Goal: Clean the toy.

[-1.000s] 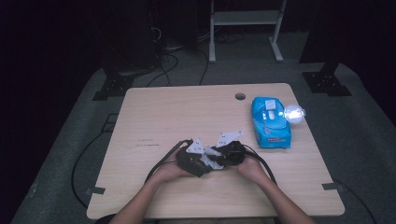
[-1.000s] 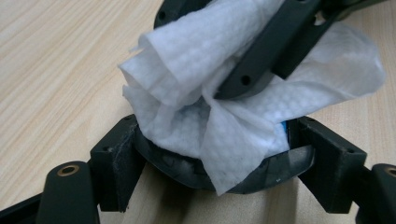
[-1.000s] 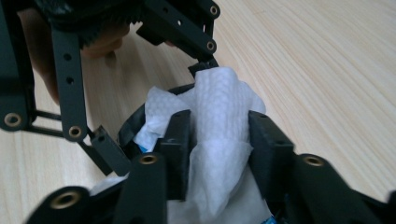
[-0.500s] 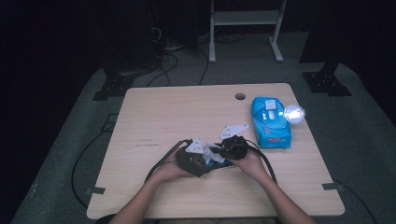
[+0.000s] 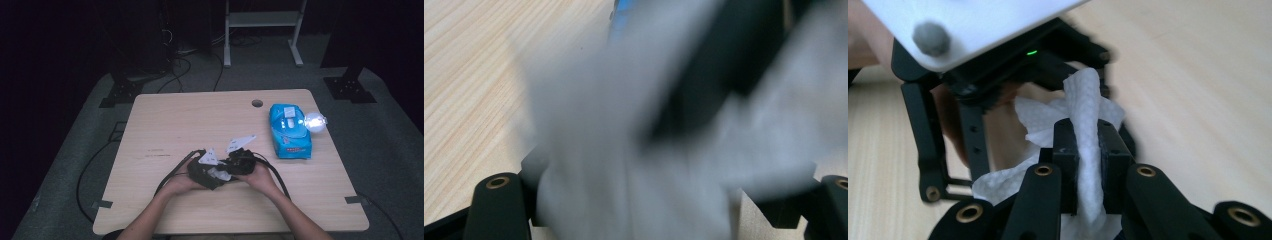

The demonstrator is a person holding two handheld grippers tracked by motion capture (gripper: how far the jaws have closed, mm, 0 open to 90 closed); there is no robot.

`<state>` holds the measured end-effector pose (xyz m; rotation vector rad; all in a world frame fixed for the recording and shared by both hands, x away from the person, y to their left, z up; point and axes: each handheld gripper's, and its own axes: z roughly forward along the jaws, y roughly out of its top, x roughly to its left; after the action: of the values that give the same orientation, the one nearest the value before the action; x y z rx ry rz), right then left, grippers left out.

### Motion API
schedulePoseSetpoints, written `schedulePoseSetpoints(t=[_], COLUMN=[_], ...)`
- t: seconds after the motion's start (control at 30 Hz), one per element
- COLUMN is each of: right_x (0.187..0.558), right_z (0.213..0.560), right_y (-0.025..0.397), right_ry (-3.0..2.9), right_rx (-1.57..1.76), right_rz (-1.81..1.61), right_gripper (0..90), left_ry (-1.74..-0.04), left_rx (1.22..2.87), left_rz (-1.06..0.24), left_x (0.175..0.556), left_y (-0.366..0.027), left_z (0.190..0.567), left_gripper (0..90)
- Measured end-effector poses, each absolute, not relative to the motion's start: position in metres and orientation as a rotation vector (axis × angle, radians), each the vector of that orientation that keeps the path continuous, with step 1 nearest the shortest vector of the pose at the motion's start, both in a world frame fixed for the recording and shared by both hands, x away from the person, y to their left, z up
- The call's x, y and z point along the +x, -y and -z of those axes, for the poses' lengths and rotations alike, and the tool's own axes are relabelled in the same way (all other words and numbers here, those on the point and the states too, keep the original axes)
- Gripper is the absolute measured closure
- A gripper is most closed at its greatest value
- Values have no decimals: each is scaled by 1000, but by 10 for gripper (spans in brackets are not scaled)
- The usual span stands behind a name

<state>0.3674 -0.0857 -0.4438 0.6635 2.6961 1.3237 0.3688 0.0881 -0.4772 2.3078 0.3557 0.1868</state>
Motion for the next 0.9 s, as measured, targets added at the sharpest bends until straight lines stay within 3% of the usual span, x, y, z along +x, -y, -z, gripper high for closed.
schedulePoseSetpoints(t=[0.33,0.7,0.9], right_x=[377,386,376], right_z=[441,454,462], right_y=[102,184,206], right_ry=[-2624,-2479,-2497], right_rx=[804,1042,1086], right_rz=[-1362,-1216,-1198], right_gripper=[811,811,810], left_ry=[-356,-356,-356], left_rx=[2306,2307,2307], left_rz=[-188,-187,-191], left_x=[368,369,369], left_y=[-89,-89,-88], left_z=[478,478,478], left_gripper=[230,230,230])
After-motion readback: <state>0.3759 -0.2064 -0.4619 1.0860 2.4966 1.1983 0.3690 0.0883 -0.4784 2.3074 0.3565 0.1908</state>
